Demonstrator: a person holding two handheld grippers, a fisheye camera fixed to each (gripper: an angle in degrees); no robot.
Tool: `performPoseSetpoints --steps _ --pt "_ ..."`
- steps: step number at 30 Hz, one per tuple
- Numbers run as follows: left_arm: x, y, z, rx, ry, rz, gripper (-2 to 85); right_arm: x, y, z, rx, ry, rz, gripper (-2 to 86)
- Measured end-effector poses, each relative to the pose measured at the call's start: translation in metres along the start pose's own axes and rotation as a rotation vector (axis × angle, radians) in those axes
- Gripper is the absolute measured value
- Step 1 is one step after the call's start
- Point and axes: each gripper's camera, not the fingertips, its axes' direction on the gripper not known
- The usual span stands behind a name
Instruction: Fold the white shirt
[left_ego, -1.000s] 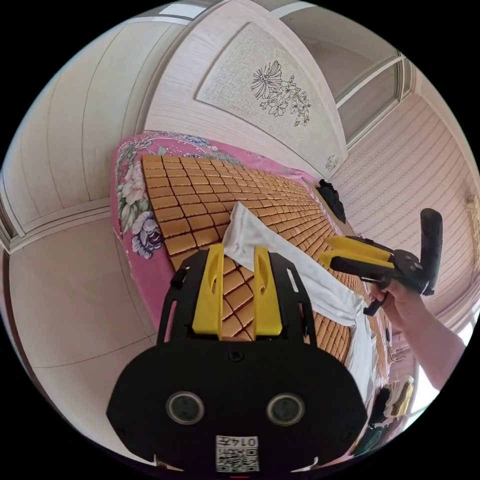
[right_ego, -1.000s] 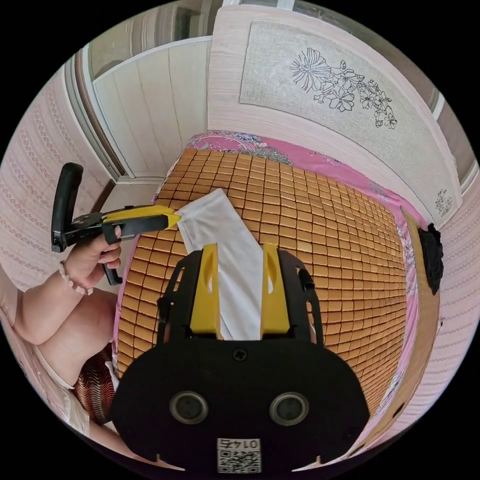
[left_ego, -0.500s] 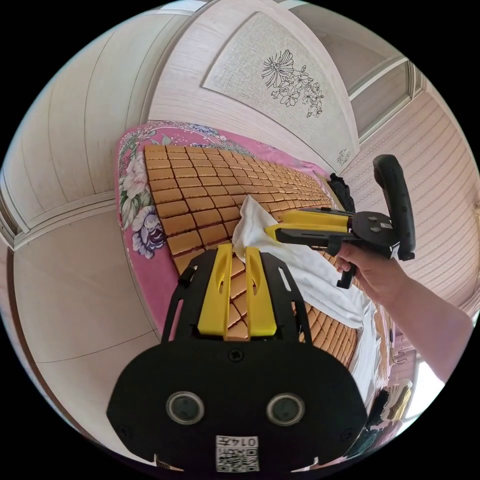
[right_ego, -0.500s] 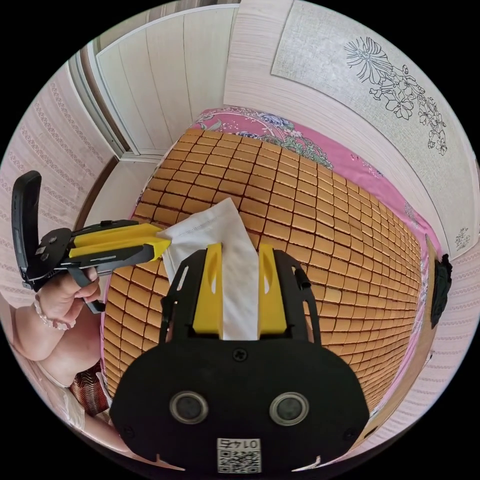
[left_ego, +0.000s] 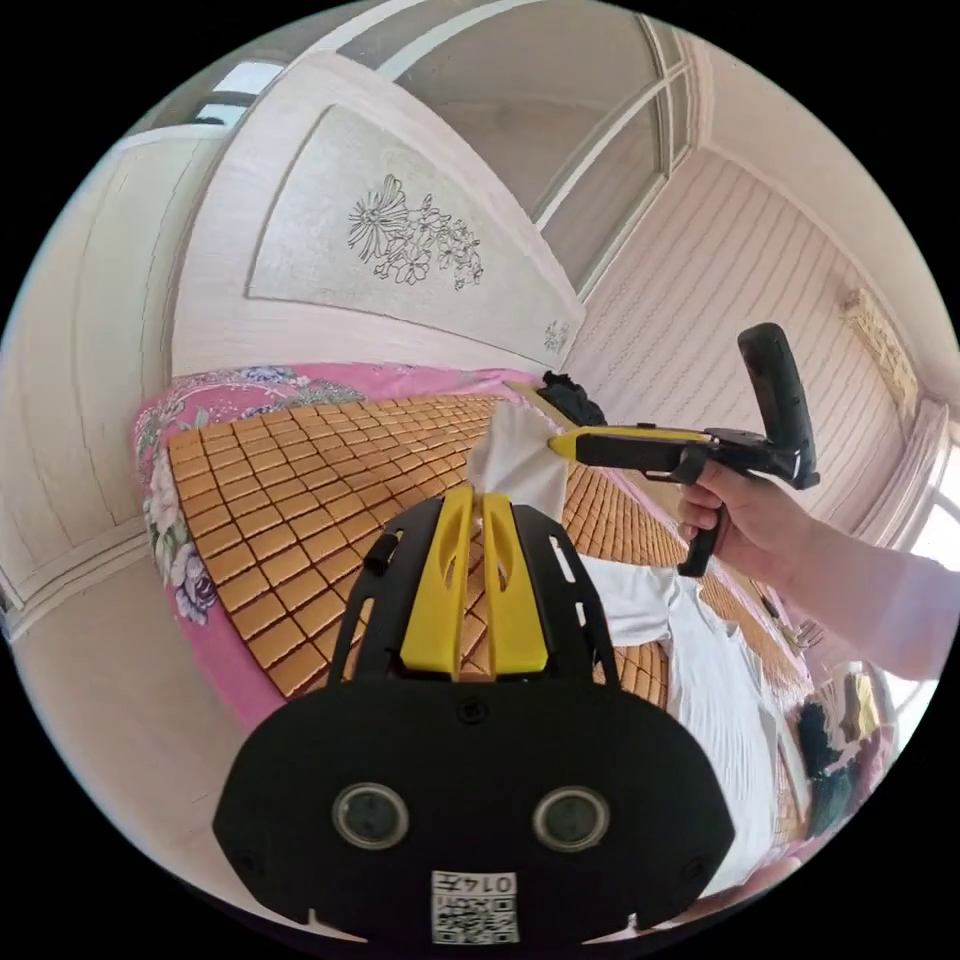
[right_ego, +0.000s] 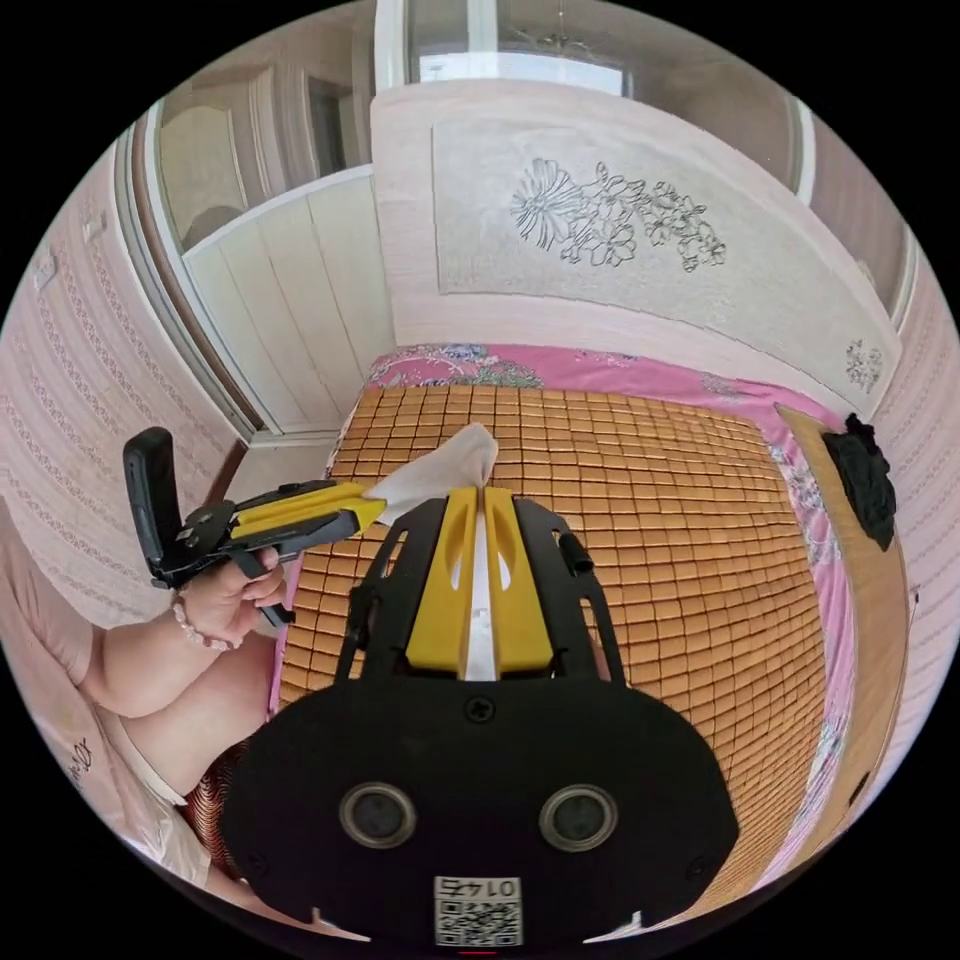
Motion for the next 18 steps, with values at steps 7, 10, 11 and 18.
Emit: performPoseSetpoints --steps 7,10,11,18 --pt "0.160 0.013 -0.029 0.059 0.381 0.372 -0.8 -0.013 0.184 -0.235 0.312 0.256 0.222 -0.4" --pt "0.236 0.034 -0.053 0.038 0.635 0.493 -0.7 -0.056 0.283 -0.324 0.364 0.434 0.337 -0.3" --pt "0.264 0.048 -0.061 0.011 0.725 0.542 -0.7 -0.074 0.323 -0.348 0.370 0.473 0.412 -0.1" --pt "0.359 0.175 -0.057 -0.405 0.898 0.804 -0.4 -0.152 0.514 -0.344 0.152 0.484 0.862 0.0"
